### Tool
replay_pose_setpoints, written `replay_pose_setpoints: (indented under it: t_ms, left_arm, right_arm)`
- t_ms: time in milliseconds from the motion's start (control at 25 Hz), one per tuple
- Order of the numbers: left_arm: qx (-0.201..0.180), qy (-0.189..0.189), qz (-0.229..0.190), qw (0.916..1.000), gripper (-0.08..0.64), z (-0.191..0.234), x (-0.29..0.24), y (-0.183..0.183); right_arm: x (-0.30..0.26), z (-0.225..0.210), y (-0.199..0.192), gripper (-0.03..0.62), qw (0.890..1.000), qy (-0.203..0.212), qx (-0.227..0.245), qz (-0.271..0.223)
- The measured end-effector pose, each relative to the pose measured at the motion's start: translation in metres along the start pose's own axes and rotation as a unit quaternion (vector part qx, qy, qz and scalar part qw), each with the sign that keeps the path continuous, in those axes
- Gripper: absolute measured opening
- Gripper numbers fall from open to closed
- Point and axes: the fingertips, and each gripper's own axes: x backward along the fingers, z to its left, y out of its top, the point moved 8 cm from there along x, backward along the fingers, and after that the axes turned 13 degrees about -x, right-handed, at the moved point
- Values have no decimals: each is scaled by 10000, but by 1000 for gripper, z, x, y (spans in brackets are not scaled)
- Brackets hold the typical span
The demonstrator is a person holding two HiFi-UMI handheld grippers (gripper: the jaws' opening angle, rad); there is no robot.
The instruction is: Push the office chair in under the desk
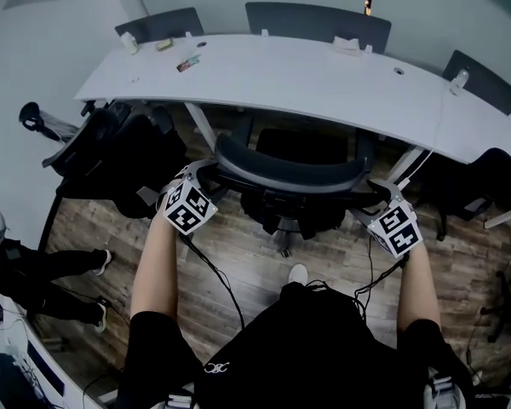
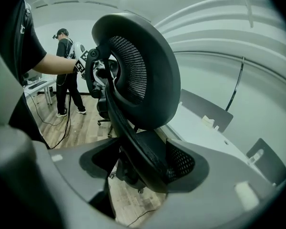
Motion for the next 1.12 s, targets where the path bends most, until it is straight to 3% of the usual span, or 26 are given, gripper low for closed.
replay_pose_setpoints:
  t_ms: [560,1120]
  left_arm:
    - [-188,-130,-147,9996,230,79,-87,22]
    - [-409,-201,-392,9982,230,137,-171,71]
  right_arm:
    - [-42,-86,24,319,9994,-298,-88,-170]
    - [-61,-184,33,333,9982,-526,-258,-119]
